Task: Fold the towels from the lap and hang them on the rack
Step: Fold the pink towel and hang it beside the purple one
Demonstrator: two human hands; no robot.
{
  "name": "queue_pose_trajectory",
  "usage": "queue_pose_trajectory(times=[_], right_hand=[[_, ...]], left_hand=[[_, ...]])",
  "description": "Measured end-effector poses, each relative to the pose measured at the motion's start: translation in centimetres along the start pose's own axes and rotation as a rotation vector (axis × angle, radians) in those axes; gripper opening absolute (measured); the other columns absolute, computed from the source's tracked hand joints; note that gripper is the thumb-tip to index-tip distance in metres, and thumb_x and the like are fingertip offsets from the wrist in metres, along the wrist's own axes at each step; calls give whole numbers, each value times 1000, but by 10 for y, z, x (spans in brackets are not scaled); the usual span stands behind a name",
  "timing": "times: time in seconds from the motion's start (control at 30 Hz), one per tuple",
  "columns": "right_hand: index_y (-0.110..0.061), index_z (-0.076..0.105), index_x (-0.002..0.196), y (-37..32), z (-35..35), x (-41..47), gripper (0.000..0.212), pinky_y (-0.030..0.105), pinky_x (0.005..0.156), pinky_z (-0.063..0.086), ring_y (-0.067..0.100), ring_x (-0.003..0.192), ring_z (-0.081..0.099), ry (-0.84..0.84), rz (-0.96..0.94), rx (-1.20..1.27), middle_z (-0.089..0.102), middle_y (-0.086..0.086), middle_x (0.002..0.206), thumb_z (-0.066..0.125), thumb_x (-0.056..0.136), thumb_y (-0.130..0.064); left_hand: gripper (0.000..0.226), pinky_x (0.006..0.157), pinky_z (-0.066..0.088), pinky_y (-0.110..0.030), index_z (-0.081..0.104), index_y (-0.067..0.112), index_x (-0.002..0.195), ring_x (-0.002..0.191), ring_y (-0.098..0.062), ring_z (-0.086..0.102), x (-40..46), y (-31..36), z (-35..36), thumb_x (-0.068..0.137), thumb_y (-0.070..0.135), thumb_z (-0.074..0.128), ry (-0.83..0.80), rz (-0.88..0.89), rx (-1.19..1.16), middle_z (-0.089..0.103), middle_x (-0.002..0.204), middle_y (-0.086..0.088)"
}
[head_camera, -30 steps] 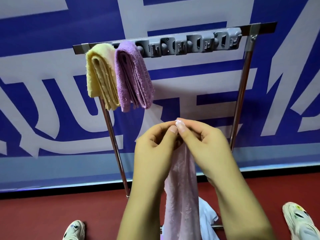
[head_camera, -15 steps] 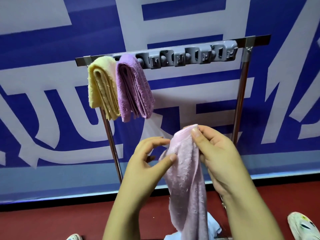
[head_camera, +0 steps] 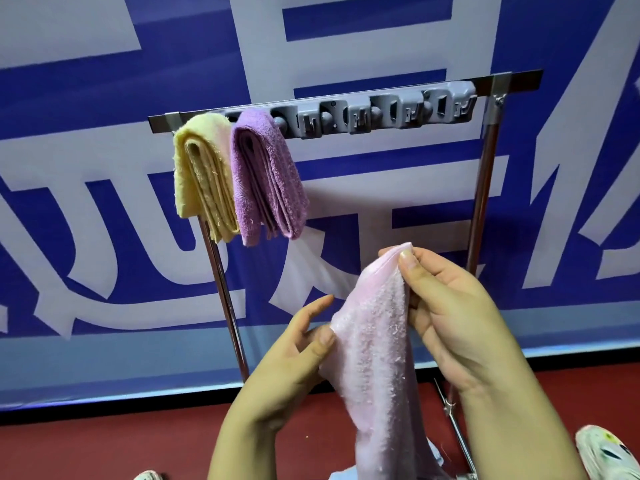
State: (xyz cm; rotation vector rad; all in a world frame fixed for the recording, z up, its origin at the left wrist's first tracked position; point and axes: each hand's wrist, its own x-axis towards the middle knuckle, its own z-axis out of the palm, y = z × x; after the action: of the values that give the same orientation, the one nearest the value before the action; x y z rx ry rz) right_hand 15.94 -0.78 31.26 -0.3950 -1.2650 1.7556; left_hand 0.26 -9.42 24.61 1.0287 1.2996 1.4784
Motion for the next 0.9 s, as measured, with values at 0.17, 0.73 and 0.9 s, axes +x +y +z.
queue_pose_trajectory(times=[0.17, 0.73, 0.9], right_hand=[[-13, 71, 83, 3, -7, 3, 22, 17, 59, 52, 5, 66, 64, 24, -7, -32, 71, -1, 71, 51, 89, -20], [-35, 74, 83, -36, -34, 16, 14, 28, 82, 55, 5, 84, 68, 67, -308, -505, 75, -11, 87, 61, 83, -29], [-32, 76, 77, -37, -37, 10, 19, 16, 59, 53, 2, 66, 66, -10, -262, -282, 74, -8, 72, 65, 62, -37]], left_hand=[[57, 61, 51, -25, 57, 19, 124, 71, -18, 61, 3, 1, -5, 70, 13, 73, 144, 72, -186, 66, 84, -10], [4, 66, 43, -10, 72, 32, 79, 77, -2, 60, -16, 116, -15, 76, 30, 71, 272, 425, 870, 67, 85, 10], [14, 73, 49, -22, 72, 22, 78, 78, -7, 60, -11, 106, -18, 70, 33, 77, 200, 421, 526, 67, 80, 3]])
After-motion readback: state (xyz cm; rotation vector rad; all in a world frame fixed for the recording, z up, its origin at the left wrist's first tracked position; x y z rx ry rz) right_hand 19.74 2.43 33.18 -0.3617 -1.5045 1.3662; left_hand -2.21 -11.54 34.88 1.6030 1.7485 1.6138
